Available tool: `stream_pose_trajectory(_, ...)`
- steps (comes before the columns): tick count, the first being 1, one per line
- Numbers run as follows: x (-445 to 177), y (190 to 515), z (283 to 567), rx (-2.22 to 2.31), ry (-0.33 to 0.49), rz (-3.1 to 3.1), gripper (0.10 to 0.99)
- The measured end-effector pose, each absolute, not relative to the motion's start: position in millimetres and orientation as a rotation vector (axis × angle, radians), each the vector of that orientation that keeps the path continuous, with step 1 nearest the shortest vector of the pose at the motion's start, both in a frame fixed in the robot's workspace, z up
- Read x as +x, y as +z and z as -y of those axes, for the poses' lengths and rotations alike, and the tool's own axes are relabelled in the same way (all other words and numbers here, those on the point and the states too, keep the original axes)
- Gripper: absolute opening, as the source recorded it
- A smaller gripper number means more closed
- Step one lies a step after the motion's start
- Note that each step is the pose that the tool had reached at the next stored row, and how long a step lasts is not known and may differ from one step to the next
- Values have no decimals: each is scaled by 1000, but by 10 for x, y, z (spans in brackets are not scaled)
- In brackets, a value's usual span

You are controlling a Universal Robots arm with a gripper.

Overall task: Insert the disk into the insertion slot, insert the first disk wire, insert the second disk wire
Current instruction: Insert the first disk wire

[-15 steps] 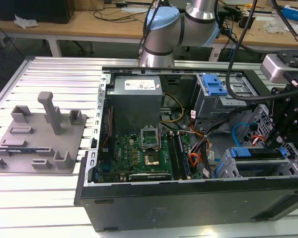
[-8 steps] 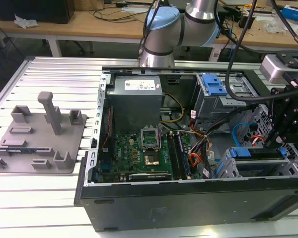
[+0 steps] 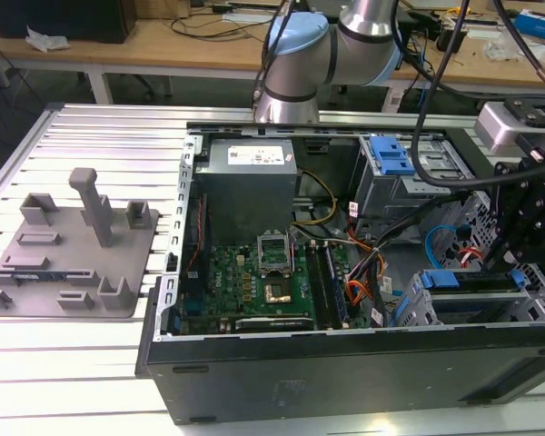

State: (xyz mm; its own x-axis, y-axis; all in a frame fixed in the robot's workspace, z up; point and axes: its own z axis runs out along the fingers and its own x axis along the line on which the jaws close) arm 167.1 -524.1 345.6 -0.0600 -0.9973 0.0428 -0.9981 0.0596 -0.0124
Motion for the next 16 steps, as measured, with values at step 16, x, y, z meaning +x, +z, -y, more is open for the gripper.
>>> stream_pose_trajectory(16,1673,3424,5241,2138,59,2270,165)
